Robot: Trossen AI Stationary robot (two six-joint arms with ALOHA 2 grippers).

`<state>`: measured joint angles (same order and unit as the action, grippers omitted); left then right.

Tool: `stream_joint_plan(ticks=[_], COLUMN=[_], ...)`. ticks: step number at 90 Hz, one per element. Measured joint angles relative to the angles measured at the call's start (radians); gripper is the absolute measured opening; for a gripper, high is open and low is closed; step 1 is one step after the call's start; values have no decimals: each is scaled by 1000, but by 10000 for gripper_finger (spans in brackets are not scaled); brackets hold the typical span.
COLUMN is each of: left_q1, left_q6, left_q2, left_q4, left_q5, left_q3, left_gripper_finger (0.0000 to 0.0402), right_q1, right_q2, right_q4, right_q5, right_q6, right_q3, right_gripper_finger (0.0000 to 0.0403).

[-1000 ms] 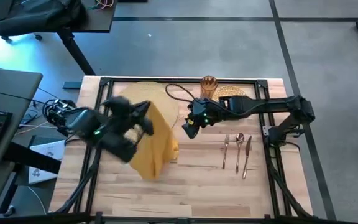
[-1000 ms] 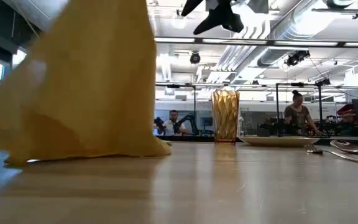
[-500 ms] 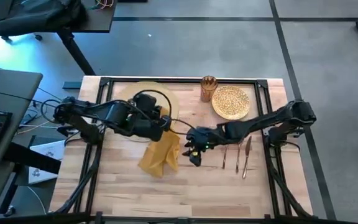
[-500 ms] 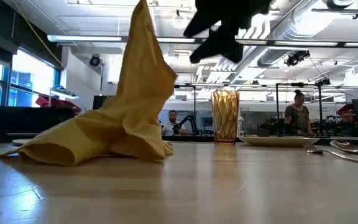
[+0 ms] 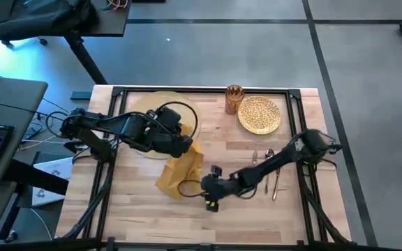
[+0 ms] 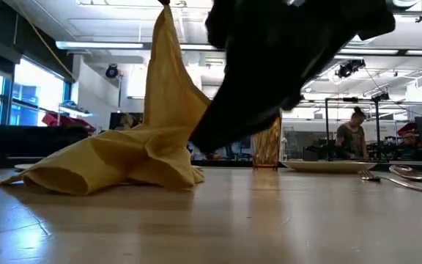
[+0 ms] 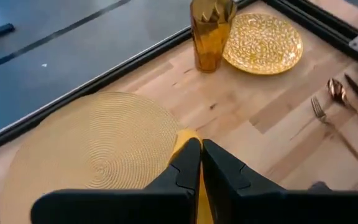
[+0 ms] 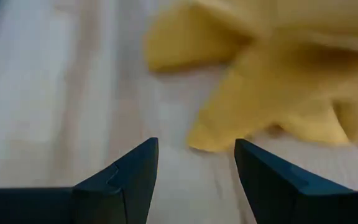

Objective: Set table place
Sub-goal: Fold the yellow table napkin

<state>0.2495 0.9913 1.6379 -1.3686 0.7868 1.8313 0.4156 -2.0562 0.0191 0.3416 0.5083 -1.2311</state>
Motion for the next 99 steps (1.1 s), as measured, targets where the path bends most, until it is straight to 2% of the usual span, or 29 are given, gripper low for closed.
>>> stream_joint_plan(ticks=[8,16,27,33,39,46,51,59,74,87,99], left_q1=[1,1,3,13,24,40,53,79,138,189,242], left_q6=[-20,-28,-28,-28,-27,-23,-11,-6,-81,-160,-131], left_q2=[0,0,0,-5,-17,-43,-66,-102,-164,-205,-225], left_q4=[0,0,-1,0,1,5,4,5,14,48,60], left_q5=[0,2,3,2,7,7,8,10,-20,-153,-326], left_q3=[0,0,0,0,0,0,2,22,93,152,168], left_gripper_finger=[0,0,0,0,0,0,0,0,0,0,0], right_q1=[2,-3,-17,-21,-25,-29,-35,-44,-50,-61,-62], right_q2=[-49,-113,-179,-200,-205,-201,-193,-135,61,294,437], right_q4=[44,82,247,372,455,550,615,748,992,1093,1131], right_q5=[48,52,62,87,95,98,90,64,15,-92,-219], right_q6=[59,104,208,267,294,273,240,186,139,131,200], right_q3=[-76,-144,-264,-319,-357,-393,-424,-475,-515,-504,-501], right_gripper_finger=[197,197,181,150,103,33,13,5,0,0,0])
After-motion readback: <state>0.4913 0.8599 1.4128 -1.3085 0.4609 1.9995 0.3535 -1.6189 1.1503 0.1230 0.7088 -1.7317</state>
